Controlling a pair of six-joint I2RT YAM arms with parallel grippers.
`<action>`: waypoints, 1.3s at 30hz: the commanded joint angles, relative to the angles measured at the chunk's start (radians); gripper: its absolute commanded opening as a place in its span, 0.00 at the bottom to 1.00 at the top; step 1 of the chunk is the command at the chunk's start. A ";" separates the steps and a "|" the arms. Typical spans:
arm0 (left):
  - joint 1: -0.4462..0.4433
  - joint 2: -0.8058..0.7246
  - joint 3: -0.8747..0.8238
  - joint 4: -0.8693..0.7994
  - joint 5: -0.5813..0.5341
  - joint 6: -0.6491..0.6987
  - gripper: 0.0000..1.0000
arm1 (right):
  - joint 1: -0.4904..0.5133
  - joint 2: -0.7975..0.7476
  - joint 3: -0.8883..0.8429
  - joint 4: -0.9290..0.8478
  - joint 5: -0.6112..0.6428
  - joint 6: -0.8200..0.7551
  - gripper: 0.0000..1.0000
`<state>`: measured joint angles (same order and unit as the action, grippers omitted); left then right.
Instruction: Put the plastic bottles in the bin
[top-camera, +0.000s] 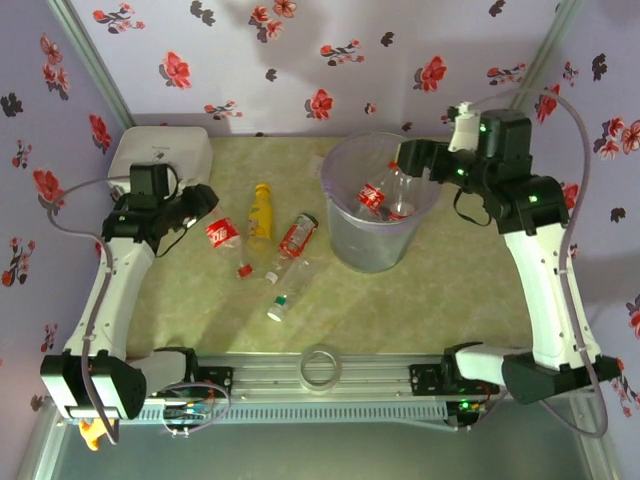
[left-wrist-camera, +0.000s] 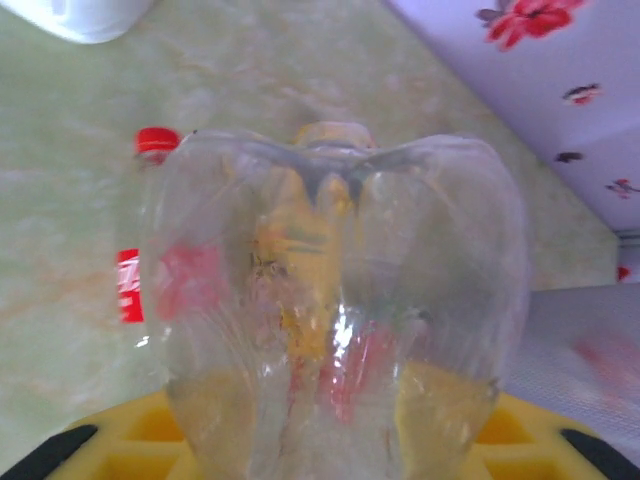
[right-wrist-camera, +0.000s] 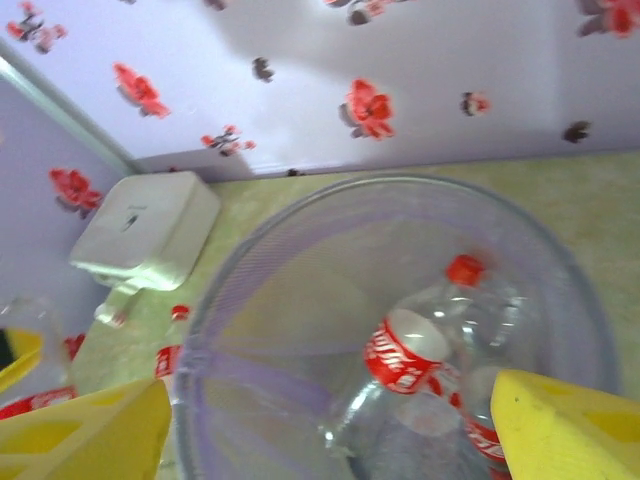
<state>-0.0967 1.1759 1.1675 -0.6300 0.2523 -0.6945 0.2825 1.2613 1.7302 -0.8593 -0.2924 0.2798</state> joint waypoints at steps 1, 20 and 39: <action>-0.067 0.037 0.066 0.099 0.056 -0.034 0.03 | 0.097 0.051 0.057 -0.003 -0.026 -0.002 0.82; -0.243 0.135 0.130 0.509 0.154 -0.274 0.00 | 0.489 0.499 0.260 0.083 -0.176 0.058 0.75; -0.243 0.141 0.091 0.602 0.166 -0.315 0.45 | 0.480 0.549 0.263 0.150 -0.182 0.078 0.46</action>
<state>-0.3340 1.3128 1.2697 -0.0982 0.3935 -0.9871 0.7700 1.8164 1.9705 -0.7746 -0.4522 0.3504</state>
